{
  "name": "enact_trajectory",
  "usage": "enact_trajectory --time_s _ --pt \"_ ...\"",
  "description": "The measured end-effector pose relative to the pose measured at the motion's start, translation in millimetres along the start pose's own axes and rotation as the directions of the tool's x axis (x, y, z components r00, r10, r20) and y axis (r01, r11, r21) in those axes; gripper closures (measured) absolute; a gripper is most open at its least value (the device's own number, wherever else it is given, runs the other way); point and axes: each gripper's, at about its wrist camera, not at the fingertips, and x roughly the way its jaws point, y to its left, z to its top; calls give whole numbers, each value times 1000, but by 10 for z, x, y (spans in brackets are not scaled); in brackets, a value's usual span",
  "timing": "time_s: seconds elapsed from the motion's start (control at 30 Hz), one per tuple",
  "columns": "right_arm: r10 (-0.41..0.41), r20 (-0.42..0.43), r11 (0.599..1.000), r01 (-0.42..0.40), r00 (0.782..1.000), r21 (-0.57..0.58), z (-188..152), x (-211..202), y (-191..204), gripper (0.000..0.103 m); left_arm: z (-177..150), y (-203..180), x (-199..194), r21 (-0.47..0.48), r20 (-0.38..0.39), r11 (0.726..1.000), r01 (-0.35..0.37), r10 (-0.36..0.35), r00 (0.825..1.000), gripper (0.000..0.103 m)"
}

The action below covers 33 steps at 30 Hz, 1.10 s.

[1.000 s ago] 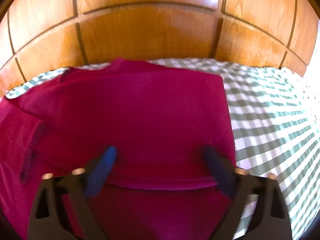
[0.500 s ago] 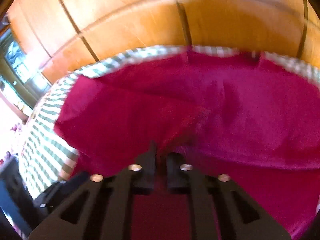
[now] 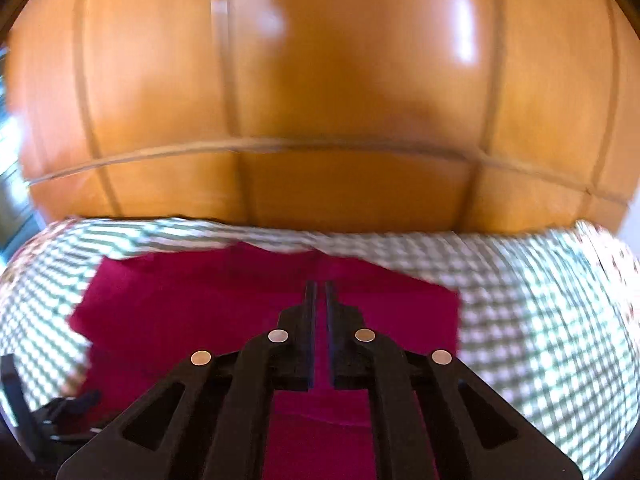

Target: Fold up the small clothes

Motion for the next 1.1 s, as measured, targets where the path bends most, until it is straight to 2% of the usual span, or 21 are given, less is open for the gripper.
enact_trajectory --time_s 0.03,0.1,0.23,0.3,0.33,0.37,0.47,0.53,0.57,0.6,0.63,0.67,0.83,0.9,1.0,1.1 --pt "8 -36 999 -7 999 35 -69 85 -100 100 -1 -13 6 5 -2 1000 -2 2 1000 33" --pt "85 -101 990 -72 991 123 -224 240 -278 100 4 -43 18 16 -5 1000 -8 8 1000 31" --pt "212 -117 951 -177 970 255 -422 383 -406 96 1 -76 27 25 -6 1000 -17 17 1000 31" --pt "237 -104 939 -200 966 278 -458 418 -323 52 3 -78 30 24 -5 1000 -16 16 1000 31" --pt "251 -90 934 -217 964 283 -479 421 -254 44 6 -79 30 25 -6 1000 -17 17 1000 31" --pt "279 -89 926 -243 956 287 -478 463 -167 41 6 -78 30 25 -6 1000 -17 17 1000 31" --pt "338 -126 915 -294 933 274 -476 603 116 41 8 -83 33 26 -4 999 -20 20 1000 31" --pt "349 -185 925 -305 919 228 -485 759 386 45 5 -95 31 28 -1 999 -24 24 1000 31" --pt "356 -218 927 -314 909 204 -498 846 522 58 3 -94 34 28 0 999 -24 24 1000 31" --pt "335 -239 938 -300 911 172 -506 887 628 73 2 -92 34 28 1 999 -24 24 1000 31" --pt "292 -241 955 -268 926 127 -496 892 718 79 2 -89 34 27 2 999 -22 22 1000 31" --pt "270 -231 962 -254 935 96 -458 857 782 97 1 -84 32 26 2 999 -21 20 1000 31" --pt "230 -53 973 -229 972 18 -126 254 715 99 -7 -52 25 17 8 1000 -9 9 1000 31" --pt "203 8 979 -203 979 6 -20 36 572 99 -12 -41 23 16 8 1000 -7 6 1000 31" --pt "141 42 989 -143 989 25 23 -60 294 99 -15 -31 20 16 8 1000 -7 7 1000 31" --pt "80 14 993 -81 997 90 -42 41 -14 99 -17 -44 20 18 7 1000 -10 10 1000 31"
